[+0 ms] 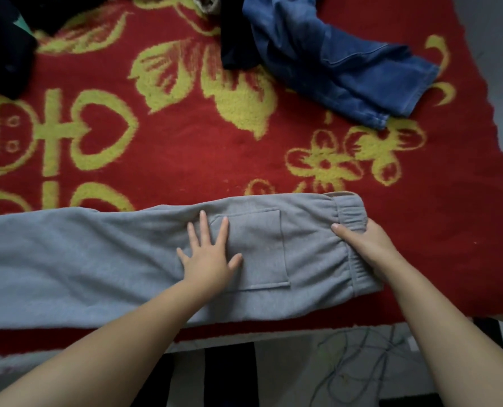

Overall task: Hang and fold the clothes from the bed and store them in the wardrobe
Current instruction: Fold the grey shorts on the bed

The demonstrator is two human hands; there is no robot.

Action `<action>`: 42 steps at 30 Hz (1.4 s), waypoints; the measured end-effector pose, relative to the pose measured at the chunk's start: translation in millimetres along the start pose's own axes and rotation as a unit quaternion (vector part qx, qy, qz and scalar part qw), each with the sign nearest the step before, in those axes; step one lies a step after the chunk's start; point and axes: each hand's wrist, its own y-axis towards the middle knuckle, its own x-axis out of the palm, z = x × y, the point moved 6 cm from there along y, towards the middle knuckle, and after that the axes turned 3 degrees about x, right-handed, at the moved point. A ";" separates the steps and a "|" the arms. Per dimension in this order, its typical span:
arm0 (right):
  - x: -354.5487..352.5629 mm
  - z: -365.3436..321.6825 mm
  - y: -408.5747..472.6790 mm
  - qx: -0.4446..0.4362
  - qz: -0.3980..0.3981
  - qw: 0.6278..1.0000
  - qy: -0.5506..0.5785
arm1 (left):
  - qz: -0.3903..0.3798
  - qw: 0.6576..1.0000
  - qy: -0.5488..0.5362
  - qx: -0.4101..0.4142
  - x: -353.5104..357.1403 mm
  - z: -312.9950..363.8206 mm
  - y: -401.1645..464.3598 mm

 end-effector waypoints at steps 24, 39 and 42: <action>295.4 -159.2 -172.8 -0.146 -0.267 0.944 -0.126 | -0.051 0.526 -0.849 -0.019 -89.9 -113.2 -70.5; 246.0 -29.2 -105.9 0.142 -0.076 0.985 -0.062 | 0.049 0.980 -0.182 -0.061 -43.7 -199.2 -49.9; 253.6 -21.3 -101.1 0.165 -0.140 0.976 0.000 | 0.056 0.987 -0.138 -0.065 -33.8 -212.5 -47.7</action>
